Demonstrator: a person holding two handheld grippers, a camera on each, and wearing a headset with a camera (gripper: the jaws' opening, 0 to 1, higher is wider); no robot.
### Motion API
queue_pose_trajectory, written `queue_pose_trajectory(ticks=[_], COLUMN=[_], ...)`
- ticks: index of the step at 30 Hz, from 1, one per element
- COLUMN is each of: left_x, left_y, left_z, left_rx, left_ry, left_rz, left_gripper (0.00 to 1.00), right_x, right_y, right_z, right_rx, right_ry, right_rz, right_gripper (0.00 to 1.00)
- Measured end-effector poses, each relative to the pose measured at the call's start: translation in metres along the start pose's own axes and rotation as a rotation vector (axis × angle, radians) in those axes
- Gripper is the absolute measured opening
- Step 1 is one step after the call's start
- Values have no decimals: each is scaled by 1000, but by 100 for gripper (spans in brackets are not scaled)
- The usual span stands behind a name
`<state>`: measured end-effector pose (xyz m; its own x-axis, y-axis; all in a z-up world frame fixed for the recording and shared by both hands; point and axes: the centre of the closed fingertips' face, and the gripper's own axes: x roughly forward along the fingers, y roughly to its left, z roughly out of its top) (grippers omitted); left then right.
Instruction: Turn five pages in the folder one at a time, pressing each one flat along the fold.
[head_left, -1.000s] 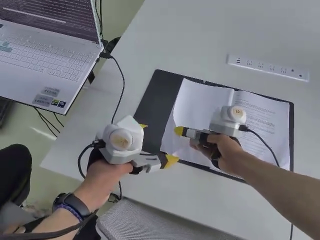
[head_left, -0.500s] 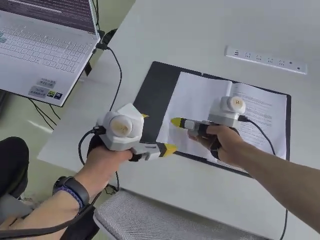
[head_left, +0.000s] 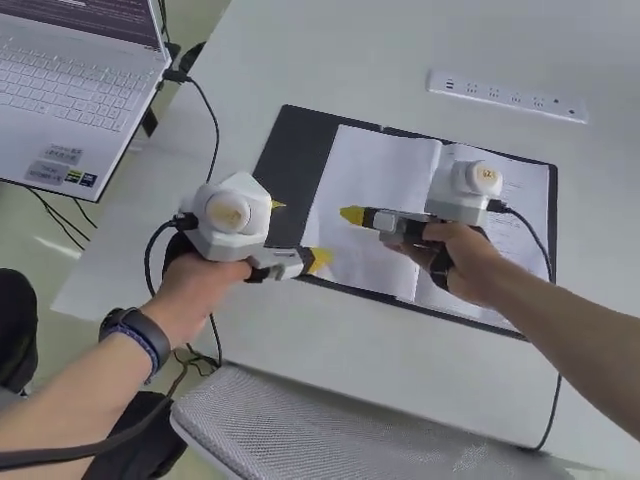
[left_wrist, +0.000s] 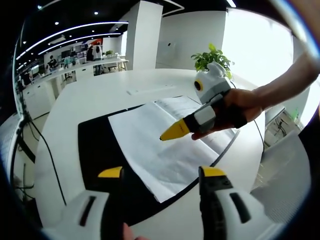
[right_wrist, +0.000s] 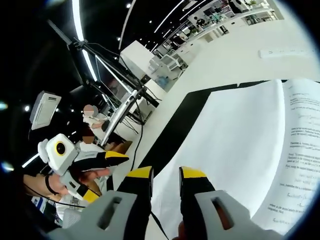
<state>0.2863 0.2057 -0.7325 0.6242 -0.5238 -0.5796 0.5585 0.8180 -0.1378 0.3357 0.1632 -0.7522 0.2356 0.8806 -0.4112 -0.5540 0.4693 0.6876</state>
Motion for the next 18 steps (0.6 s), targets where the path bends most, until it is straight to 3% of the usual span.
queue_pose_trajectory(ticks=[5, 12, 18], left_x=[13, 32, 42], left_y=[-2, -8, -9], left_z=[-2, -17, -31], left_rx=[2, 13, 7], left_ry=[11, 53, 81], left_rz=[-11, -32, -42], left_gripper=[55, 49, 42], right_x=[-21, -42, -50], right_y=[-5, -17, -24], right_z=[8, 7, 6], right_rx=[-2, 15, 16], right_ry=[-33, -53, -58], right_rz=[-24, -53, -63], right_gripper=[17, 15, 14])
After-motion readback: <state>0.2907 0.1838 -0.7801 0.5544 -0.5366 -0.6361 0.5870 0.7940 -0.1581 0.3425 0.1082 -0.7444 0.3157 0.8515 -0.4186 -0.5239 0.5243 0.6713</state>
